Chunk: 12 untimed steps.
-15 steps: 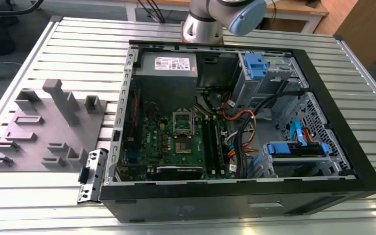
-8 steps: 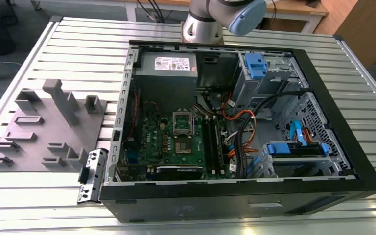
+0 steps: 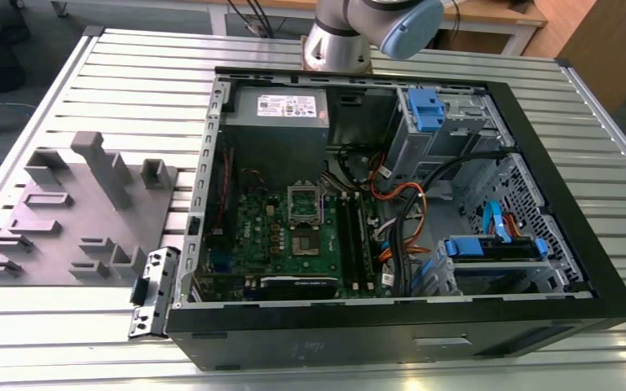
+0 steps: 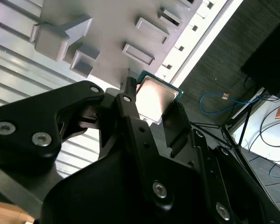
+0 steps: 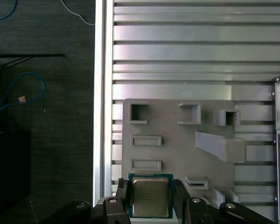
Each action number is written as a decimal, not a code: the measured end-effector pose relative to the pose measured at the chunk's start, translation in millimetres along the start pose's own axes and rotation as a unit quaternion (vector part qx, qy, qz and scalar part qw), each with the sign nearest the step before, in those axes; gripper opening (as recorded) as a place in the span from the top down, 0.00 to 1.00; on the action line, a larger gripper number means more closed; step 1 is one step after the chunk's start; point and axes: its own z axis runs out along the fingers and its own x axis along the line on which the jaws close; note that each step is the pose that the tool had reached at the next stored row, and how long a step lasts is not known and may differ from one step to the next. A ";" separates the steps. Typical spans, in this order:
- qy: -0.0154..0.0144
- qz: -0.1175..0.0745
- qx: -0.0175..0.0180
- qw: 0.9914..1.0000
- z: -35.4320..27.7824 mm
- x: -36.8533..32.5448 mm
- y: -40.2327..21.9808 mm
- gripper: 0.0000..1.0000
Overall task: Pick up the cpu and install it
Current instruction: 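Pick up the cpu and move it towards the insertion slot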
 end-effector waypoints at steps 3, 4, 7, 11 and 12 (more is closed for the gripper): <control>0.000 0.000 0.000 1.000 0.0 -1.7 -0.1 0.53; 0.000 0.000 0.000 1.000 0.0 -2.6 -0.1 0.53; 0.000 0.000 0.000 1.000 0.0 -5.4 0.0 0.53; 0.000 0.000 0.000 1.000 -0.1 -9.4 0.1 0.53; 0.000 0.000 0.000 1.000 0.0 -10.1 0.1 0.53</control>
